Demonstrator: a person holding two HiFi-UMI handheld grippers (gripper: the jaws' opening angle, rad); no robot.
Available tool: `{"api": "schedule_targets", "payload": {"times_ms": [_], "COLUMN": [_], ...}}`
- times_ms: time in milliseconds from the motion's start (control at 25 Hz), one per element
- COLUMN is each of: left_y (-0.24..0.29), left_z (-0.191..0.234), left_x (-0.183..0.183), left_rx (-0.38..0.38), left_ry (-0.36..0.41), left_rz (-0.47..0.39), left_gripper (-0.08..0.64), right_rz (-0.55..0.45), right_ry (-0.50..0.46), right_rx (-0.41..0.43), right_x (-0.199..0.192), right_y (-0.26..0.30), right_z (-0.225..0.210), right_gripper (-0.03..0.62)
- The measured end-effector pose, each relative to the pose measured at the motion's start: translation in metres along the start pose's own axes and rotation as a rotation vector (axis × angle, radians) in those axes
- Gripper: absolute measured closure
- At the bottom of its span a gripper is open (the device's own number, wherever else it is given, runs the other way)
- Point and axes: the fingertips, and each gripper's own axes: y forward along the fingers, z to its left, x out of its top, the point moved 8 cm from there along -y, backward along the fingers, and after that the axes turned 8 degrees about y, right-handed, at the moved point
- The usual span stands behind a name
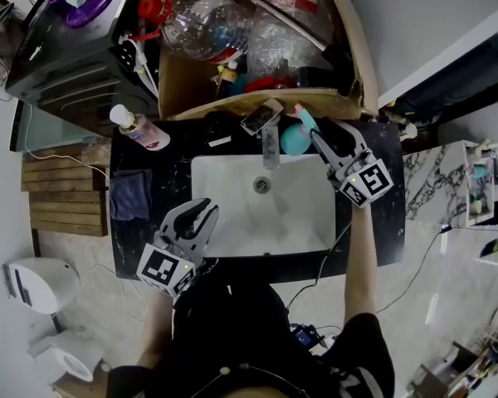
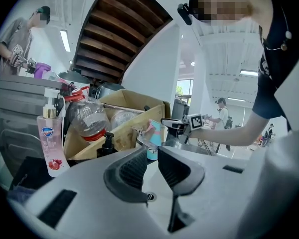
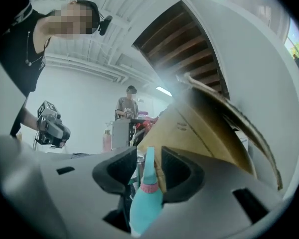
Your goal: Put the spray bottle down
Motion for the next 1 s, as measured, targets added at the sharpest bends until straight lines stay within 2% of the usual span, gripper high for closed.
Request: {"api": "schedule_targets", "payload": {"times_ms": [160, 400, 720, 1000], "left_y": [-0.002, -0.005, -0.017, -0.043], "left_z": [0.000, -0.005, -0.012, -0.020], "left_x": [0.004, 0.014, 0.028, 0.038], "left_rx": [-0.002, -0.011, -0.021, -0.046], "left_ry": [0.010, 0.032, 0.046, 0.048], "left_rz": [-0.024, -0.068, -0.167, -0.248], "left_gripper": [0.489, 0.489, 0.491, 0.523], "right_rz": [-0.075, -0.121, -0.145, -0.167], "right_ry": [-0.028, -0.056, 0.006, 0.141], "right_rx": [-0.051, -0.121, -0.235, -0.411], "right_x": [0.018, 0.036, 0.033, 0.030], "right_y": [-0.021, -0.045, -0.071, -0.100], "right_z": [0.017, 0.063, 0.146, 0.207], "right_gripper": [0.492, 0.589, 0.589, 0.589]}}
